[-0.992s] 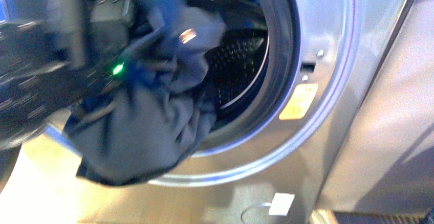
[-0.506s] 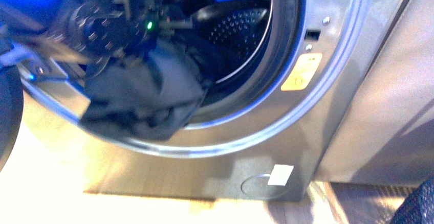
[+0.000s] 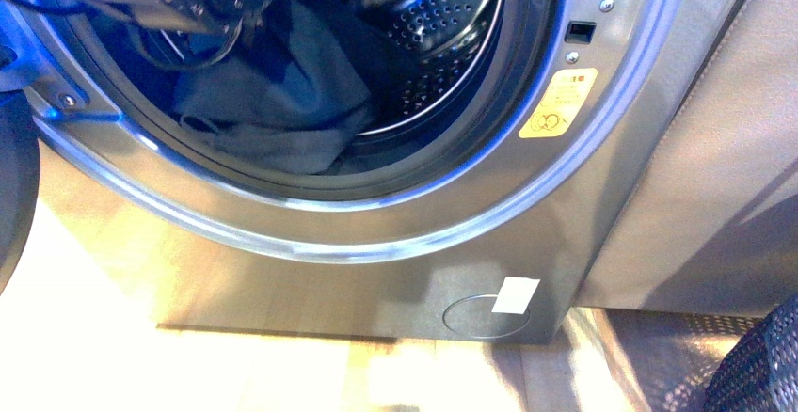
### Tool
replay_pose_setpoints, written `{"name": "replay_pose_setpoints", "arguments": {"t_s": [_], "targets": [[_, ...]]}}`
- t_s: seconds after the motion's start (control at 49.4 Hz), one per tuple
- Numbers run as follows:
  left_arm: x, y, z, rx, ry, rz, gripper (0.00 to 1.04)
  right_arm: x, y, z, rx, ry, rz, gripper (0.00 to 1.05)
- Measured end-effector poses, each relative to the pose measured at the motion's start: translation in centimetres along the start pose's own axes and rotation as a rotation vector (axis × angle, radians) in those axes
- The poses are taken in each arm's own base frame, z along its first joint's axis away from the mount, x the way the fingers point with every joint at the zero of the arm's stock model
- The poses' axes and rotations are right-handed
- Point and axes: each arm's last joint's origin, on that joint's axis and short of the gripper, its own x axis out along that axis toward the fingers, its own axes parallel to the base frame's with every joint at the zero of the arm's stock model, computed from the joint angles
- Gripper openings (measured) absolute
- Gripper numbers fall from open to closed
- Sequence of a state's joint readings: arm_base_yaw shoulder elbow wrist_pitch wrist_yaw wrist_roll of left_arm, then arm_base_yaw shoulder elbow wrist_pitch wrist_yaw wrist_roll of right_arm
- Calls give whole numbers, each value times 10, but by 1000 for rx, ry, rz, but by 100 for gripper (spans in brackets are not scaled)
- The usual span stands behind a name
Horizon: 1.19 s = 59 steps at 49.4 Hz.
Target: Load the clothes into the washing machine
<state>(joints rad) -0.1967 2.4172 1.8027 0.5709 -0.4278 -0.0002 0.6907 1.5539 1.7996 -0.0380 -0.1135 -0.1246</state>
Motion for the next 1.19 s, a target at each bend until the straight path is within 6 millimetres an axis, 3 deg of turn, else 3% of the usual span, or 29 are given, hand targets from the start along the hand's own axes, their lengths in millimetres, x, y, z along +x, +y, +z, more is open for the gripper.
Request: {"name": "replay_pose_setpoints", "arguments": {"t_s": [0.324, 0.628, 0.911, 1.134, 1.195], "targets": [[18, -9, 5, 20, 22, 5, 6, 0, 0, 0, 0, 0, 0, 97], [34, -17, 24, 38, 5, -7, 6, 0, 0, 0, 0, 0, 0, 97], [32, -26, 38, 10, -70, -31, 6, 0, 0, 0, 0, 0, 0, 97], [24, -44, 36, 3, -85, -84, 7, 0, 0, 0, 0, 0, 0, 97], [21, -50, 32, 22, -50, -113, 14, 0, 0, 0, 0, 0, 0, 97]]}}
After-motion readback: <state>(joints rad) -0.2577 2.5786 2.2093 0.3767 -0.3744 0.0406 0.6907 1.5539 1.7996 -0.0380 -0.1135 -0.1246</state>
